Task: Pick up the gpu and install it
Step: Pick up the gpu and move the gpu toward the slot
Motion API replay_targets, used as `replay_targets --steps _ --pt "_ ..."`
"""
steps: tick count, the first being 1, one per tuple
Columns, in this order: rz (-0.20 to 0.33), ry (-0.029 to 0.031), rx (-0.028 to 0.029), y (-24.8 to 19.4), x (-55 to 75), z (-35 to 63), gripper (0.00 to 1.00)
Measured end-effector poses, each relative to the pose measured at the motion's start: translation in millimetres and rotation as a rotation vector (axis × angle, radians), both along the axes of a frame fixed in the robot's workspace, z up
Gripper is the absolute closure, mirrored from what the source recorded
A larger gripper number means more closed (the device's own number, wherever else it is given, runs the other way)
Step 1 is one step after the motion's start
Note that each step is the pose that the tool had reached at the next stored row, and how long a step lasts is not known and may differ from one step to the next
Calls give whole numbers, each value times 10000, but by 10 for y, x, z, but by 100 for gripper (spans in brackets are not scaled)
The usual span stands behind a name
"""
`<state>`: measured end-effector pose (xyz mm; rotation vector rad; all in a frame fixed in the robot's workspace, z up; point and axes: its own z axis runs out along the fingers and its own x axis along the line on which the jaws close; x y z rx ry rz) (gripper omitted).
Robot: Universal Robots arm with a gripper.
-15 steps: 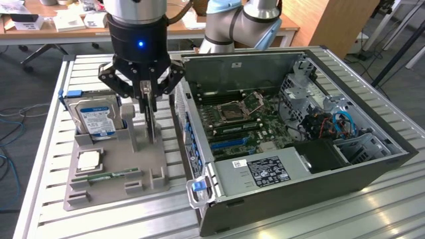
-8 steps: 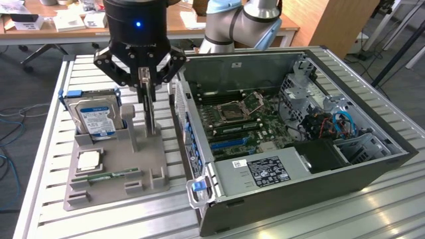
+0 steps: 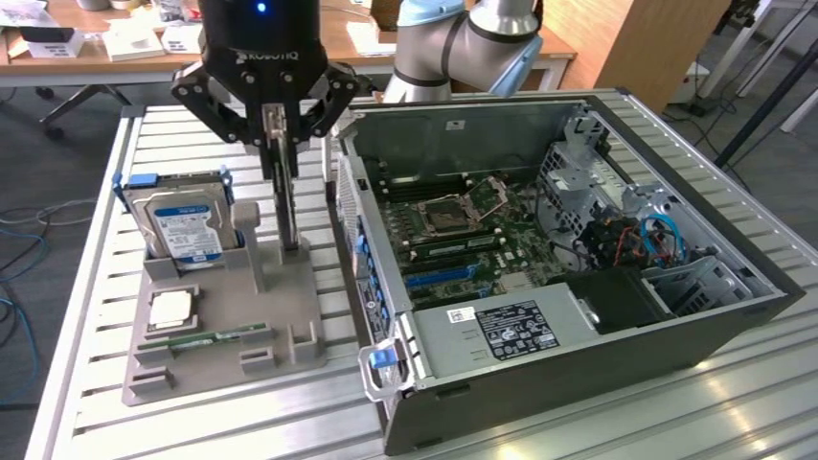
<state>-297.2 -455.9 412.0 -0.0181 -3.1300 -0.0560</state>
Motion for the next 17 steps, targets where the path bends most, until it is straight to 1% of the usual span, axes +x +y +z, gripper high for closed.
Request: replay_targets --steps 6,7,8,11,17 --pt "-1 0 0 0 0 140 74" --pt "-1 1 -1 0 0 196 74" --pt "-1 0 0 0 0 279 74" --pt "0 0 0 0 0 328 74" --pt "0 0 0 0 0 331 74"
